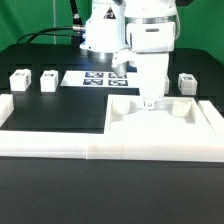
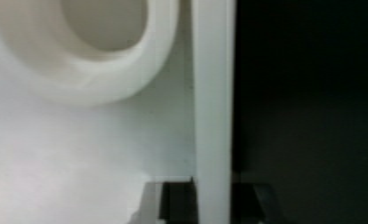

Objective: Assemble square table

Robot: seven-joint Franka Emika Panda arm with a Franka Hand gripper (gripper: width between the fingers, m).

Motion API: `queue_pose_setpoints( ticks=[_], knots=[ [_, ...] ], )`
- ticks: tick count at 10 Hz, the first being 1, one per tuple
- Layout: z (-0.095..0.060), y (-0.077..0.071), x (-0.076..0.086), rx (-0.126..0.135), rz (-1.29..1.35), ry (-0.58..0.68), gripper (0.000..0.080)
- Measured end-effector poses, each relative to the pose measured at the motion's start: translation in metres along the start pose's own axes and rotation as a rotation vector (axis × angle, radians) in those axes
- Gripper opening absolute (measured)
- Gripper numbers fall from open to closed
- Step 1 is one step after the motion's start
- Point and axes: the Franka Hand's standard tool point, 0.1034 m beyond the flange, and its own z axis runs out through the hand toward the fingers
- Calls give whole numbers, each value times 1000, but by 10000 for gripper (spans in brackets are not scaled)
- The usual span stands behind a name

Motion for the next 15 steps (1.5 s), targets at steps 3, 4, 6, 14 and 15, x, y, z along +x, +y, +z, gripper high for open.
queue_pose_setpoints(
  ticks=[3,4,6,14,15],
  knots=[
    [0,0,1,17,-4,-6,57],
    [0,0,0,17,-3,-6,144],
    [0,0,0,17,-2,-6,328],
    [0,0,-1,17,0,-6,649],
    [0,0,-1,17,0,-6,649]
  ],
)
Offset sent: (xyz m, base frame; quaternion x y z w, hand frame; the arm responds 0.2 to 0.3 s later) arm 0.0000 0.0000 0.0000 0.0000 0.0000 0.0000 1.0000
